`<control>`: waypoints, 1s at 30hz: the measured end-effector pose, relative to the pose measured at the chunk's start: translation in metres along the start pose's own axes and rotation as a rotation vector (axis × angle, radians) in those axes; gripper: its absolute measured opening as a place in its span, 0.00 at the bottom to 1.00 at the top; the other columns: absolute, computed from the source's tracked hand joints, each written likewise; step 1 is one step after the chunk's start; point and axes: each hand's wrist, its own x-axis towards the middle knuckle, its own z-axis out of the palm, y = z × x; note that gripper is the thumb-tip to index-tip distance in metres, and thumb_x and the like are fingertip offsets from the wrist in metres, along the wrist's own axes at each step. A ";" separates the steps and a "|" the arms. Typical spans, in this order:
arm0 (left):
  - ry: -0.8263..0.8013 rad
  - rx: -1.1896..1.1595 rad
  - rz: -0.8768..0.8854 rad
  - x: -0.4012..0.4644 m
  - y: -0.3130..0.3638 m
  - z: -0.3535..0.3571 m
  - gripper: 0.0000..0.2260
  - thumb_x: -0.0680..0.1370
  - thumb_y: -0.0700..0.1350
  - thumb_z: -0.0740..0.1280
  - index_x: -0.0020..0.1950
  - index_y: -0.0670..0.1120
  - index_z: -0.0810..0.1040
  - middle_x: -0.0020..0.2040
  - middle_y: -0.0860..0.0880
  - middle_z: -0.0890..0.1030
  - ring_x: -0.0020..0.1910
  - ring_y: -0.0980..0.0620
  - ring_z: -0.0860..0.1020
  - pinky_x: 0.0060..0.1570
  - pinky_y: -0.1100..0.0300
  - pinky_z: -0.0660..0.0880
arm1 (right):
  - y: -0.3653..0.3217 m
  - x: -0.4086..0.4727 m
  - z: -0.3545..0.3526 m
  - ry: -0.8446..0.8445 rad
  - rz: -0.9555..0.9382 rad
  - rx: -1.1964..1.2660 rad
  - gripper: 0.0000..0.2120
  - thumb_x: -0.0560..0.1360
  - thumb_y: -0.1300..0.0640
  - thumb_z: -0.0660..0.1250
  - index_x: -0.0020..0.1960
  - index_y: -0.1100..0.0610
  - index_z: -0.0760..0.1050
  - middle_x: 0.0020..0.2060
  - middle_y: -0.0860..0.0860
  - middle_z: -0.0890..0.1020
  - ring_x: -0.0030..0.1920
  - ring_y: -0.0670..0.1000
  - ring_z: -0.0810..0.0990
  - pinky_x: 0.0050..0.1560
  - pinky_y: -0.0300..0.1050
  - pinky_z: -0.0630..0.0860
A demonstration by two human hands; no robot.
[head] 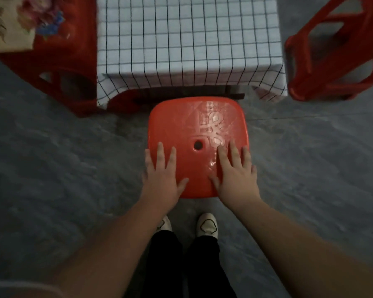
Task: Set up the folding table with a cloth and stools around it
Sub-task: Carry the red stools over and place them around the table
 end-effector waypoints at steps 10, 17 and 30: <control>-0.050 -0.191 -0.084 -0.005 0.004 -0.006 0.42 0.76 0.61 0.68 0.79 0.65 0.40 0.78 0.55 0.30 0.77 0.35 0.52 0.70 0.36 0.66 | 0.004 -0.002 0.009 0.067 0.026 0.120 0.41 0.75 0.41 0.69 0.81 0.44 0.50 0.81 0.49 0.46 0.80 0.55 0.39 0.73 0.68 0.59; -0.094 -0.162 -0.092 -0.021 0.006 -0.003 0.43 0.76 0.61 0.68 0.78 0.66 0.40 0.78 0.55 0.29 0.76 0.36 0.55 0.68 0.40 0.69 | 0.009 -0.021 0.020 0.078 0.043 0.134 0.41 0.75 0.41 0.69 0.80 0.44 0.50 0.81 0.47 0.46 0.79 0.54 0.38 0.74 0.68 0.59; -0.167 -0.160 -0.138 -0.098 -0.007 0.032 0.42 0.77 0.59 0.68 0.79 0.65 0.39 0.78 0.54 0.30 0.77 0.38 0.53 0.70 0.37 0.67 | 0.013 -0.098 0.055 0.014 0.044 0.104 0.42 0.76 0.43 0.69 0.81 0.44 0.48 0.81 0.48 0.44 0.79 0.56 0.38 0.74 0.66 0.55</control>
